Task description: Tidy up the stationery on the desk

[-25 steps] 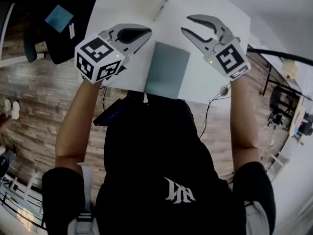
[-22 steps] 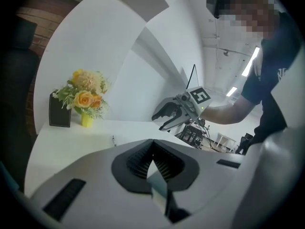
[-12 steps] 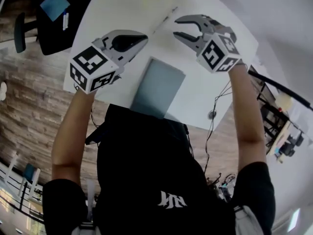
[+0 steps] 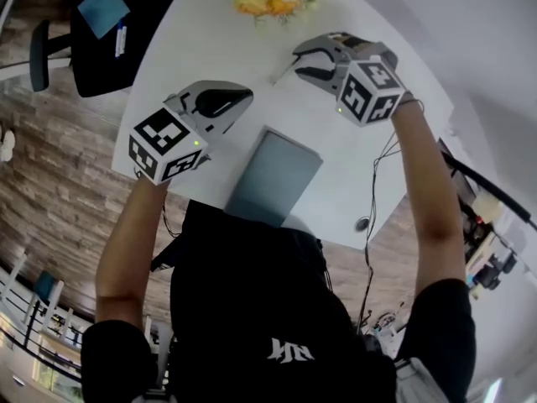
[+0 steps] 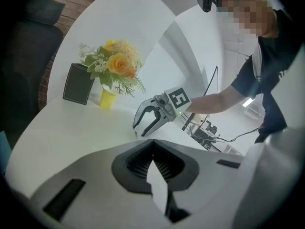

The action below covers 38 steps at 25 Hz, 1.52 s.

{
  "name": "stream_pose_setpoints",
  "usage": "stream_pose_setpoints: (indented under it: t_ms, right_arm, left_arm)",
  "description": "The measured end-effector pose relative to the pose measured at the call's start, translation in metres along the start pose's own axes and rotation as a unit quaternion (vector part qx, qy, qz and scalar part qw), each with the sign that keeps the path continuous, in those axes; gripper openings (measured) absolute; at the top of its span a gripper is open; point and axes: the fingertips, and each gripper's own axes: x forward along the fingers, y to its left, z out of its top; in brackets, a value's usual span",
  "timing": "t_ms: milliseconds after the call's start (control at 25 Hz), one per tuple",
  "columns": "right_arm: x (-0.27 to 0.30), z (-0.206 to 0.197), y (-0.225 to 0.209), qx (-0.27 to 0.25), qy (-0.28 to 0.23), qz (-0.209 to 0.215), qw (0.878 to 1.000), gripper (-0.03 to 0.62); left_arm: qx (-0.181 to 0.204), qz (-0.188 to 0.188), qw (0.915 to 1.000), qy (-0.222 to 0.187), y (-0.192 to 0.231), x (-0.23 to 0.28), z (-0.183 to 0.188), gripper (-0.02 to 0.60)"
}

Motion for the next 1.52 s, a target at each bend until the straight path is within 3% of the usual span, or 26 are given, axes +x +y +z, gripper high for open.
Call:
stream_pose_setpoints:
  t_ms: [360, 480, 720, 960, 1240, 1520]
  right_arm:
    - [0.016, -0.003, 0.014, -0.045, 0.01, 0.083, 0.995, 0.142]
    - [0.016, -0.003, 0.012, -0.051, 0.01, 0.088, 0.995, 0.077]
    - [0.011, -0.003, 0.01, -0.048, 0.016, 0.082, 0.995, 0.067]
    - [-0.017, 0.02, 0.008, -0.03, 0.013, 0.044, 0.999, 0.067]
    - [-0.085, 0.083, 0.017, 0.029, -0.036, -0.049, 0.998, 0.066]
    - [-0.142, 0.135, 0.044, 0.141, -0.107, -0.161, 0.971, 0.066]
  left_arm:
    - [-0.003, -0.011, 0.9999, 0.008, -0.003, 0.009, -0.005, 0.003]
    - [-0.01, -0.011, 0.9999, 0.007, -0.005, 0.01, -0.009, 0.003]
    - [-0.013, -0.013, 0.9997, 0.012, -0.011, 0.009, -0.015, 0.003]
    - [0.005, -0.017, 0.9998, 0.005, -0.02, -0.006, -0.006, 0.003]
    - [0.045, -0.028, 0.9986, -0.004, -0.04, -0.034, 0.019, 0.003]
    - [0.091, -0.051, 0.9946, 0.001, -0.066, -0.058, 0.031, 0.003]
